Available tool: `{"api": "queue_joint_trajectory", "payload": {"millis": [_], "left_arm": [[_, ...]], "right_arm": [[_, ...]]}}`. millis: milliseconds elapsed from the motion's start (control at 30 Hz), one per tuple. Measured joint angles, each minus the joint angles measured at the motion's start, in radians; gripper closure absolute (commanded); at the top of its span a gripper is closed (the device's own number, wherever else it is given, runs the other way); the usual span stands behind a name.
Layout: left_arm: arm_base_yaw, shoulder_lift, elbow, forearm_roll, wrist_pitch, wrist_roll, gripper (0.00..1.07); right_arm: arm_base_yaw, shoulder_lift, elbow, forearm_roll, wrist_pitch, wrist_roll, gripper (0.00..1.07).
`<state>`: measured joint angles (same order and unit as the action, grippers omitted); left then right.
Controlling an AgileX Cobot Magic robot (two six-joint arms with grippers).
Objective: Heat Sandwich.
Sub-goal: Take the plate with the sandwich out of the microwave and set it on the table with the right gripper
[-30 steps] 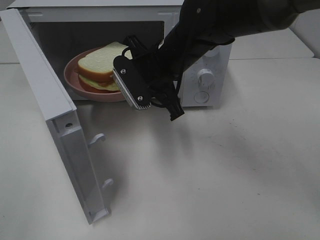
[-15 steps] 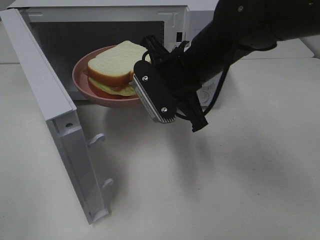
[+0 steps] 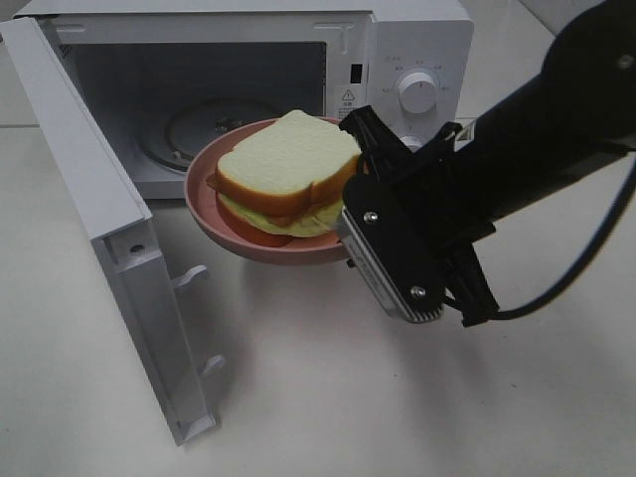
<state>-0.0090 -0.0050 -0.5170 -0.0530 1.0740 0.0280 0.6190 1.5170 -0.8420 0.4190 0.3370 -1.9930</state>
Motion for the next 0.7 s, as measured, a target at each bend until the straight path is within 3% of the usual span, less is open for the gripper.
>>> {"api": "queue_joint_trajectory", "payload": {"millis": [300, 700], "left_arm": [[0.000, 0.000, 0.000, 0.000, 0.000, 0.000, 0.10], [0.000, 0.000, 0.000, 0.000, 0.000, 0.000, 0.10]], "right_arm": [[0.001, -0.189, 0.172, -0.013, 0.002, 0.033, 1.07], [0.001, -0.403, 0.301, -0.111, 0.004, 0.186, 1.07]]}}
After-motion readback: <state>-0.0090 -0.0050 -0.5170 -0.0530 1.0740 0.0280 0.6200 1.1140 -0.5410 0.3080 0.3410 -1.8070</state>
